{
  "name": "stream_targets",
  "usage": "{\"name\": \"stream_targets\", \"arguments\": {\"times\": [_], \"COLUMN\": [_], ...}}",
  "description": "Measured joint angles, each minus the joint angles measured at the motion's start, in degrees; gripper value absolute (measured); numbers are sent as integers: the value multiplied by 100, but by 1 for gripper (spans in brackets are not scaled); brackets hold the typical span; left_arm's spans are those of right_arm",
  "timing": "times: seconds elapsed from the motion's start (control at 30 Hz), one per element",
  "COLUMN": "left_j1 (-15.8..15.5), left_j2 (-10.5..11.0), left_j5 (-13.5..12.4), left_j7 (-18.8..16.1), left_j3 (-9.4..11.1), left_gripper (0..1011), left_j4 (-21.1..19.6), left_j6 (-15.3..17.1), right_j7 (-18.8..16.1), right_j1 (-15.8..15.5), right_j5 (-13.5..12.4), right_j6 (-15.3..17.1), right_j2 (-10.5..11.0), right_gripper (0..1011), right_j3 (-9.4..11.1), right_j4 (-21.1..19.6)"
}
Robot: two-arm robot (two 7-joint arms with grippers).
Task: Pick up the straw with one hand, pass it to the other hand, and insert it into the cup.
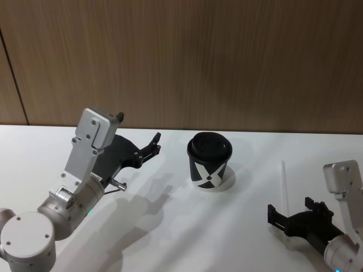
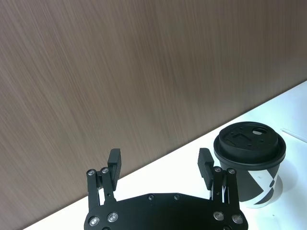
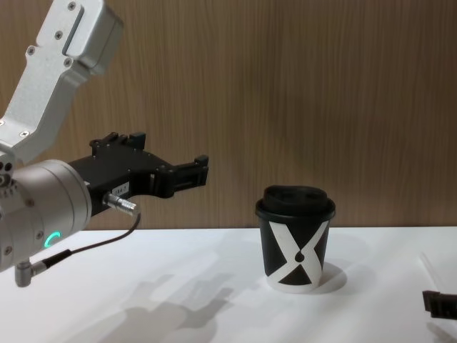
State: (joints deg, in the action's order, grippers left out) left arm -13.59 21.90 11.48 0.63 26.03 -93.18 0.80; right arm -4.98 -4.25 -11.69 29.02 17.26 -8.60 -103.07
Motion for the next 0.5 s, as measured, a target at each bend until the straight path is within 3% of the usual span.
{"name": "stream_targets", "arguments": {"times": [0.5], "left_j1": [0], "left_j2": [0], "left_j5": [0], "left_j7": [0], "left_j3": [0], "left_gripper": [1003], "left_j4": [0], "left_j6": [0], "right_j7": [-59], "right_j1": [18], "right_j5": [26], "right_j6": [156], "right_j2": [-45], "right_gripper": [1001], "right_j3": [41], "right_j4": [14]}}
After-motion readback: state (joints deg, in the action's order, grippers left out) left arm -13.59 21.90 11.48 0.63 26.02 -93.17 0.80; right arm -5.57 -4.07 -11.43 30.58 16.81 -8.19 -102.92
